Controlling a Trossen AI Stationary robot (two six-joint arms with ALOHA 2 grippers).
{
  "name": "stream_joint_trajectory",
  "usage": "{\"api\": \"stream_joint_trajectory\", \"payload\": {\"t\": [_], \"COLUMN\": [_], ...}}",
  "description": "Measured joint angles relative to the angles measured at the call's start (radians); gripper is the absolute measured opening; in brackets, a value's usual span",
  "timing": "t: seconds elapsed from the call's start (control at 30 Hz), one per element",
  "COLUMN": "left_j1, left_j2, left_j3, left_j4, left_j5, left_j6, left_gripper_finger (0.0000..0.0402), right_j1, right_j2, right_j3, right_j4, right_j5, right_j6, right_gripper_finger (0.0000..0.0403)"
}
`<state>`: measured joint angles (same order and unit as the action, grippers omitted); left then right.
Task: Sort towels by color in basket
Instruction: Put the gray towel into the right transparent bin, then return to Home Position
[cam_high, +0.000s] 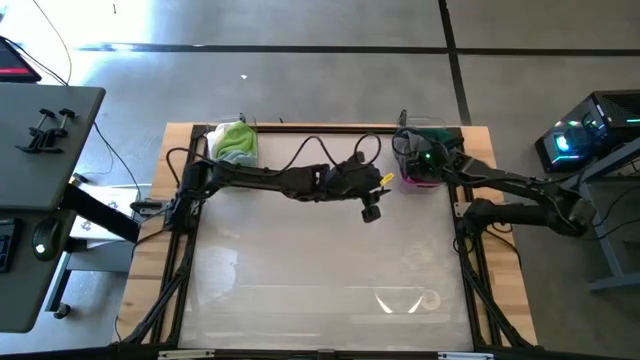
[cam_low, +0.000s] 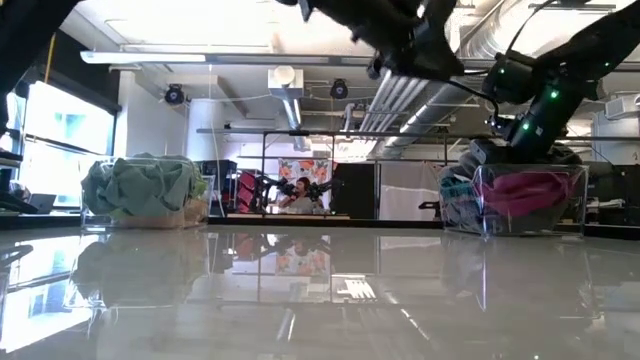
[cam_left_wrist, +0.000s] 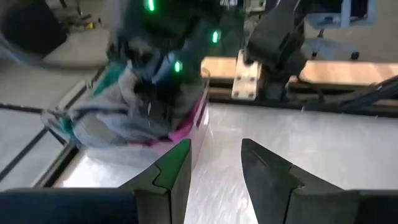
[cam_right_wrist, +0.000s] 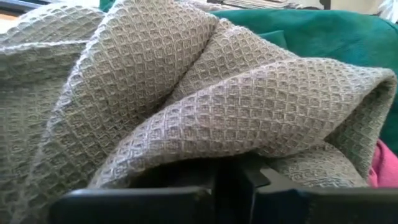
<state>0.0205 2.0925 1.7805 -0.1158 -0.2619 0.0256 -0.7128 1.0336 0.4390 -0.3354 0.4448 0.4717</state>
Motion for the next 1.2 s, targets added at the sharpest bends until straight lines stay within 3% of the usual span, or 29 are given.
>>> {"api": "stream_joint_trajectory", "payload": {"t": [0.23,0.43,0.6,0.77,1.03,1.2], "left_j1": [-0.021,-0.021,-0.018,-0.001,0.028,0.019], "left_j2": [-0.091,-0.236,-0.447,-0.719,-1.102,-1.279], "left_j3": [0.0,-0.05,-0.279,-0.586,-1.004,-1.135], "left_j4": [-0.081,-0.26,-0.176,0.021,0.232,0.239], "left_j5": [0.0,-0.018,-0.003,-0.01,-0.013,-0.009], "left_j6": [0.039,0.017,-0.016,-0.043,-0.153,-0.19], "left_gripper_finger": [0.0126,0.0126,0.0126,0.0126,0.0126,0.0126], "right_j1": [-0.001,-0.001,-0.001,0.002,0.037,0.059], "right_j2": [-0.02,-0.108,-0.25,-0.442,-0.743,-0.884], "right_j3": [0.029,0.173,0.304,0.358,0.308,0.302], "right_j4": [-0.049,-0.252,-0.352,-0.366,-0.416,-0.381], "right_j5": [-0.02,-0.108,-0.11,-0.152,-0.354,-0.599], "right_j6": [-0.042,-0.112,-0.155,-0.189,-0.139,-0.122], "right_gripper_finger": [0.0042,0.0121,0.0177,0.0188,0.0188,0.017]}}
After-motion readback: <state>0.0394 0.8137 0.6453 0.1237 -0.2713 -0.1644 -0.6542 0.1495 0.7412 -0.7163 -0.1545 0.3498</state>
